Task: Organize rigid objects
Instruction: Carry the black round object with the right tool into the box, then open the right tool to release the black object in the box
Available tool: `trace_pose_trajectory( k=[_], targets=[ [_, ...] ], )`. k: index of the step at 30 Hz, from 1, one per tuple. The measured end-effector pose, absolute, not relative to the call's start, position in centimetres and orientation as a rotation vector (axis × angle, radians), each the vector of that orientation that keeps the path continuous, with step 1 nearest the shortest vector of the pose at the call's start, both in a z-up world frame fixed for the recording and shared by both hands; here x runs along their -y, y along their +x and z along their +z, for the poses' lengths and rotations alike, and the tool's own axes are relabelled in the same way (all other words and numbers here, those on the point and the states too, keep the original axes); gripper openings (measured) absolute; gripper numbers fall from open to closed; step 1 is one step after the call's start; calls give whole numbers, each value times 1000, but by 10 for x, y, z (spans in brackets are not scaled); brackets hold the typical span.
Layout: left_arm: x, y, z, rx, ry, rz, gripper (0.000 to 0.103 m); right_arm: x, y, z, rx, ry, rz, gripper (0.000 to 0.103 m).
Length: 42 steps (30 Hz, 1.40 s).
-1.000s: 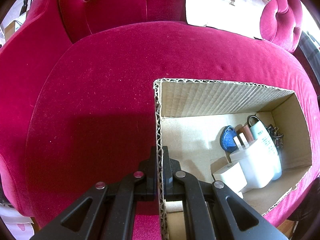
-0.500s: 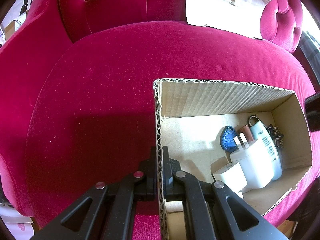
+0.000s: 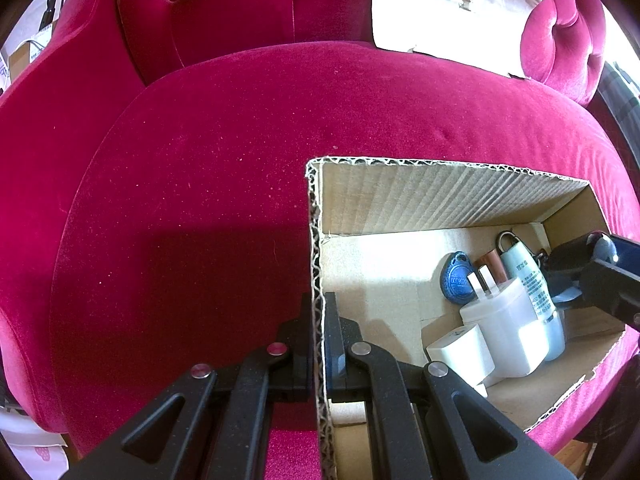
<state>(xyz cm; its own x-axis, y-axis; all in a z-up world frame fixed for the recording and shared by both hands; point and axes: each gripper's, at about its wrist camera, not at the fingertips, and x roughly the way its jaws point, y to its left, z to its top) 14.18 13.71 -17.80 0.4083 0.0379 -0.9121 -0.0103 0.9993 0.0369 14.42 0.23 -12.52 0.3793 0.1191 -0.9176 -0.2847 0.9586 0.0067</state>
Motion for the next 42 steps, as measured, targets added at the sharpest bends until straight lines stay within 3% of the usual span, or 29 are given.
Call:
trace_pose_trajectory(
  k=[18, 20, 22, 26, 28, 42],
  targets=[
    [-135, 143, -177, -1150, 31, 30, 3, -1, 150, -131, -1163, -139, 263, 41],
    [-135, 143, -177, -1150, 30, 31, 3, 1, 150, -129, -1155, -122, 269, 54],
    [-134, 143, -177, -1150, 32, 32, 3, 3, 150, -125, -1139, -122, 258, 59],
    [-133, 142, -178, -1150, 29, 32, 3, 3, 149, -123, -1117, -152, 228, 94],
    [-133, 143, -178, -1150, 31, 32, 3, 5, 149, -123, -1114, -158, 210, 103],
    [-133, 142, -178, -1151, 33, 32, 3, 12, 148, -129, -1150, -155, 179, 103]
  ],
)
